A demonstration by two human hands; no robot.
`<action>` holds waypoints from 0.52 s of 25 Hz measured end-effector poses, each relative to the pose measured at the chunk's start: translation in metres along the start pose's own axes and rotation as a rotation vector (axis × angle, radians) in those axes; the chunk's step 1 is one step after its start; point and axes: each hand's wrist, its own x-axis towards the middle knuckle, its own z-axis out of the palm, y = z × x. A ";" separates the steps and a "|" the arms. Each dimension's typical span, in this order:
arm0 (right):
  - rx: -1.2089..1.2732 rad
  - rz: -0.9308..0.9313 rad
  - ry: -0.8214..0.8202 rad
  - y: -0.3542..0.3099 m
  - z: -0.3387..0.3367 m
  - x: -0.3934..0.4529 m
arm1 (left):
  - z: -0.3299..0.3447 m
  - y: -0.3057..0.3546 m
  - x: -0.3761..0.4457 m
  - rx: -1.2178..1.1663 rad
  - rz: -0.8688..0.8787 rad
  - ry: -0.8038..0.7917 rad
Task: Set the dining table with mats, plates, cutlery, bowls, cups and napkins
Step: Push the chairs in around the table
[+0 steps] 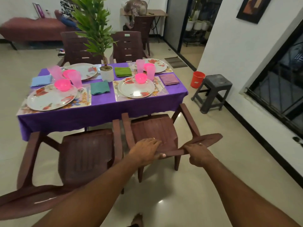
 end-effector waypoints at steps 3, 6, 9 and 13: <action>0.021 -0.049 -0.026 0.045 0.006 0.022 | 0.024 0.024 0.049 0.027 0.029 -0.145; 0.009 -0.076 -0.038 0.076 0.012 0.029 | 0.045 0.030 0.066 0.020 -0.026 -0.136; -0.101 -0.086 -0.147 0.096 0.010 0.045 | 0.056 0.024 0.078 -0.031 -0.047 -0.083; -0.121 -0.203 -0.188 0.100 0.005 0.051 | 0.062 0.028 0.079 -0.012 -0.090 -0.067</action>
